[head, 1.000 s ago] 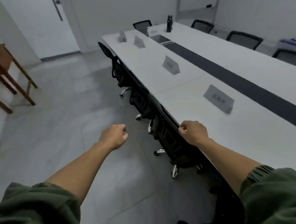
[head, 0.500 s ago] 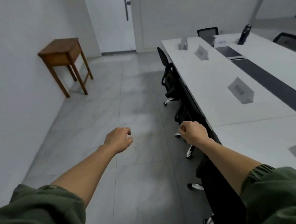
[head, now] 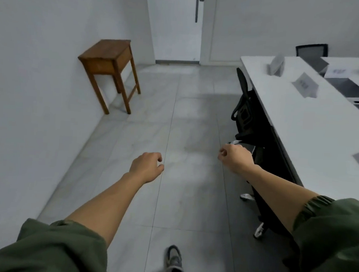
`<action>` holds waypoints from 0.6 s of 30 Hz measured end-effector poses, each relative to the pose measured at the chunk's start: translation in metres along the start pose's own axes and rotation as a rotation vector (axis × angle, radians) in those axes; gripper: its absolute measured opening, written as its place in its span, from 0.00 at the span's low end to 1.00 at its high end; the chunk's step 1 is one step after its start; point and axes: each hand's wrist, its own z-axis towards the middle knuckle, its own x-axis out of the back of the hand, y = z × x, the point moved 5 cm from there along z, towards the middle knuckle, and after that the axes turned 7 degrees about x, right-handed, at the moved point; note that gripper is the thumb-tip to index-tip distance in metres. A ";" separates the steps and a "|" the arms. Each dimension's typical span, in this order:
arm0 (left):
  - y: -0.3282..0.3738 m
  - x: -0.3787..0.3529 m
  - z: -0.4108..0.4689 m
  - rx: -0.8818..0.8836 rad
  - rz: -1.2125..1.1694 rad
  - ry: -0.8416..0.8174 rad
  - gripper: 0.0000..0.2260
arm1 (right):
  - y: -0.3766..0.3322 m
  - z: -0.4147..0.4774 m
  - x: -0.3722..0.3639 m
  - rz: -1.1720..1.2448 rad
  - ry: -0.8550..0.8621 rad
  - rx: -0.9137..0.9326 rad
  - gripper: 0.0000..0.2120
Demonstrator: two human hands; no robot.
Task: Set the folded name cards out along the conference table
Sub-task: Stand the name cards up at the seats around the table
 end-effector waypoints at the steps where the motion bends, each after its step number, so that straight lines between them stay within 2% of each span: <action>1: 0.000 0.006 0.023 -0.009 0.003 -0.007 0.15 | -0.001 0.021 0.000 0.005 0.000 -0.011 0.13; 8: 0.014 0.068 0.192 -0.097 0.027 0.018 0.15 | -0.006 0.164 0.036 0.027 0.068 -0.102 0.14; 18: 0.072 0.071 0.412 -0.225 0.046 -0.058 0.15 | 0.064 0.345 0.037 0.050 0.057 -0.253 0.16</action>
